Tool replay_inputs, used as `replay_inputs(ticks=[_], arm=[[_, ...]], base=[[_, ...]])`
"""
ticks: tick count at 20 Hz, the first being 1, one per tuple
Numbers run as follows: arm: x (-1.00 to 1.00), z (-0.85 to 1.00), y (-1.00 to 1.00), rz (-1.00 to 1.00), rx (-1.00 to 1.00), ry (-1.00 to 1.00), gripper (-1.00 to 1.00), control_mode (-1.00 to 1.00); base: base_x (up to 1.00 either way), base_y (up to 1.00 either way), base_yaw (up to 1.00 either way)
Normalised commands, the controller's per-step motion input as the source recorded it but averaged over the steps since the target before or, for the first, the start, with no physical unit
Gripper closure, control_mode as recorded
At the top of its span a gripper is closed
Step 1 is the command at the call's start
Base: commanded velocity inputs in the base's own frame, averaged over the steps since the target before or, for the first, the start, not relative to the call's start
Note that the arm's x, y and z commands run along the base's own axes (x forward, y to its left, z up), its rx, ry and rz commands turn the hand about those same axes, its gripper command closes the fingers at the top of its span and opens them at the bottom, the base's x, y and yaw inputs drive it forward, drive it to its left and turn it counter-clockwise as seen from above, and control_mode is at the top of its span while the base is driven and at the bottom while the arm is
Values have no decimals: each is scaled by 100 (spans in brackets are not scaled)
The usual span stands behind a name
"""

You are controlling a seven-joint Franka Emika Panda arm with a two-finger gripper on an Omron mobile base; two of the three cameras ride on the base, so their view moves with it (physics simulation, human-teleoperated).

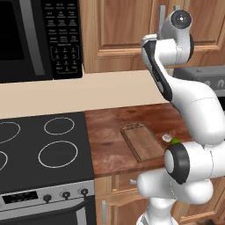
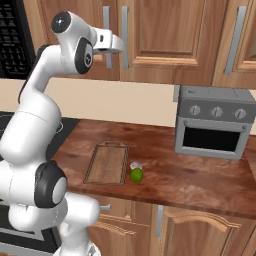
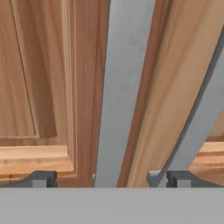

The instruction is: Open the cabinet. Place the bowl and condiment on the counter. Then place the lime and garlic on the cutting board.

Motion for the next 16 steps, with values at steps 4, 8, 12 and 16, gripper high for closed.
replay_inputs(ticks=[4,8,12,16], arm=[[38,-5,-16,-4,0,0,-100,-100],[52,-9,-7,0,0,0,-100,-100],[55,-5,-4,0,0,0,-100,-100],[47,-16,-17,0,0,0,-100,-100]], base=[[0,0,0],[0,0,0],[0,0,0],[0,0,0]])
